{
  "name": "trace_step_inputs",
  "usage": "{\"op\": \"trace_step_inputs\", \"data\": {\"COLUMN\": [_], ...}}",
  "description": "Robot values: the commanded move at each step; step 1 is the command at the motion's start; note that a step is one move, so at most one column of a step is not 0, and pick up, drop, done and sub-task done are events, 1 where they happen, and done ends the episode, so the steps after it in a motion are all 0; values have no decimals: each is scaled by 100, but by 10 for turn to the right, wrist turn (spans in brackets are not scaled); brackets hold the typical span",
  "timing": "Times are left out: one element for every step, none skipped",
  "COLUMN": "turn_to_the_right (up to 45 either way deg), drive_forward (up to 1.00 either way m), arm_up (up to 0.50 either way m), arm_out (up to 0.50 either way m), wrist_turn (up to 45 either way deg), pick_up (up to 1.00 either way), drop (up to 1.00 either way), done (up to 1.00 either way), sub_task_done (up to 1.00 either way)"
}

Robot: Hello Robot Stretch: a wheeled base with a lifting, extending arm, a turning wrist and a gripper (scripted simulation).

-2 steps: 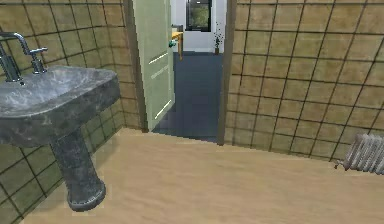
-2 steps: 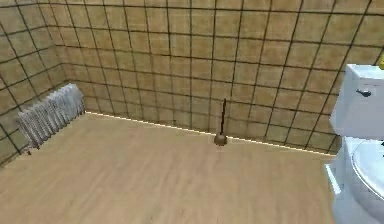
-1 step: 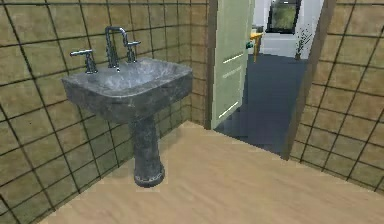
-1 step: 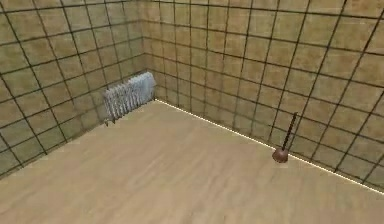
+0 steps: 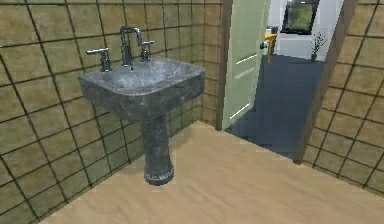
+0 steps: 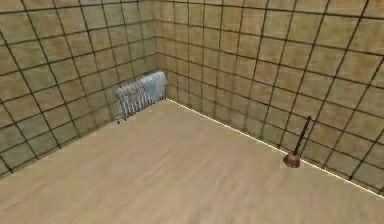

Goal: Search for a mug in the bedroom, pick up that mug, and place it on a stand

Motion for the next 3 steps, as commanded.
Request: {"op": "trace_step_inputs", "data": {"turn_to_the_right": [0, 210, 0], "drive_forward": [20, 0, 100], "arm_up": [0, 0, 0], "arm_out": [0, 0, 0], "wrist_turn": [0, 0, 0], "pick_up": [0, 0, 0], "drop": [0, 0, 0], "done": [0, 0, 0], "sub_task_done": [0, 0, 0]}}
